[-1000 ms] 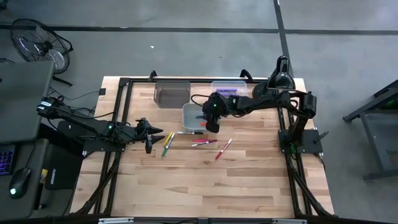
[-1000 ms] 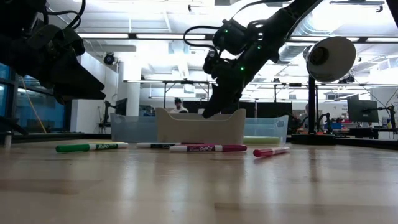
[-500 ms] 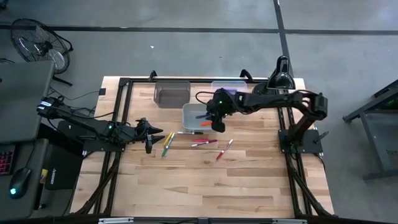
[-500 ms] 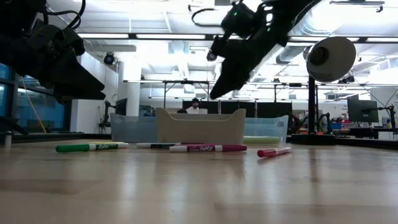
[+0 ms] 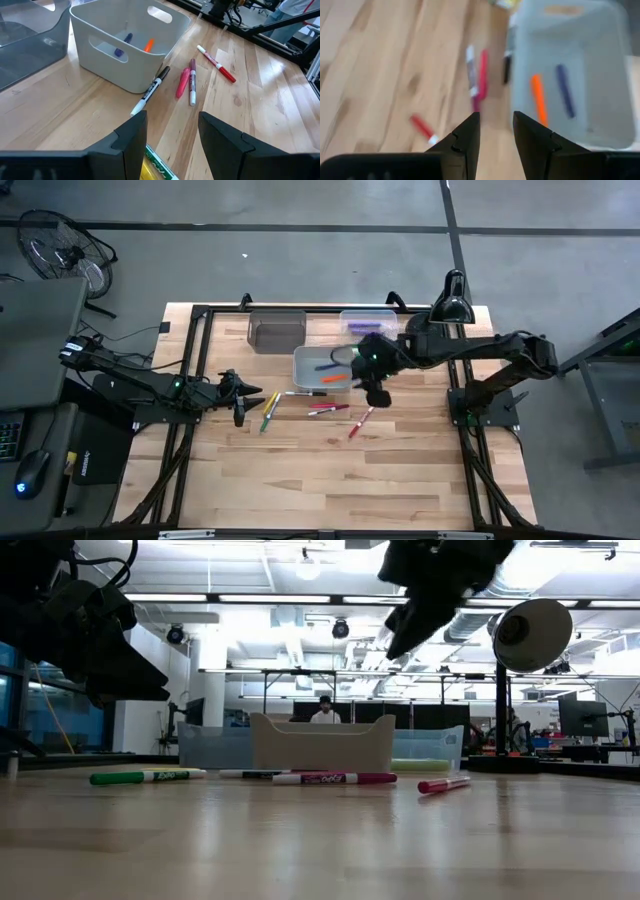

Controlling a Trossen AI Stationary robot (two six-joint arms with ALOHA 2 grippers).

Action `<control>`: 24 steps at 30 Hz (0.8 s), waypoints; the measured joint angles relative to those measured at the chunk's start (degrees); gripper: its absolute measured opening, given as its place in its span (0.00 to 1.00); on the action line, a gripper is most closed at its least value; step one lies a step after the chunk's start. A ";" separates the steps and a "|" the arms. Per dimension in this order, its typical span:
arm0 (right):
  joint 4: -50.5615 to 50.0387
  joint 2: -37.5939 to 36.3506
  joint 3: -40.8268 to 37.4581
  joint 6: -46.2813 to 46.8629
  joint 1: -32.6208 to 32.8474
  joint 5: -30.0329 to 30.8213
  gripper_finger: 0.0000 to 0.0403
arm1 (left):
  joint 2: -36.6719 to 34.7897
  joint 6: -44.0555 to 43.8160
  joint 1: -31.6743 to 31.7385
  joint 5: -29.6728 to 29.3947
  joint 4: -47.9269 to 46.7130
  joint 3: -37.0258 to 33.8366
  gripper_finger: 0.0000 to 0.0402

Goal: Pick & Place Markers
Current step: Put the red marker into the black bin

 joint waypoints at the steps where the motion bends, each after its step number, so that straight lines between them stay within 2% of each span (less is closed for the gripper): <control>1: -1.41 -0.08 0.00 -0.82 1.05 0.02 0.26 | -0.01 0.00 0.02 0.00 0.01 0.00 0.43; 8: -9.51 1.52 0.00 -7.20 7.98 4.25 0.26 | -0.02 -0.41 0.00 0.04 -0.01 0.00 0.43; 12: -9.59 2.43 -0.02 -8.23 10.50 6.94 0.26 | -0.01 -0.52 0.02 0.05 -0.22 0.00 0.43; 24: -8.78 2.57 -0.02 -8.40 12.90 7.45 0.26 | -0.02 -0.90 0.00 0.16 -0.43 0.00 0.43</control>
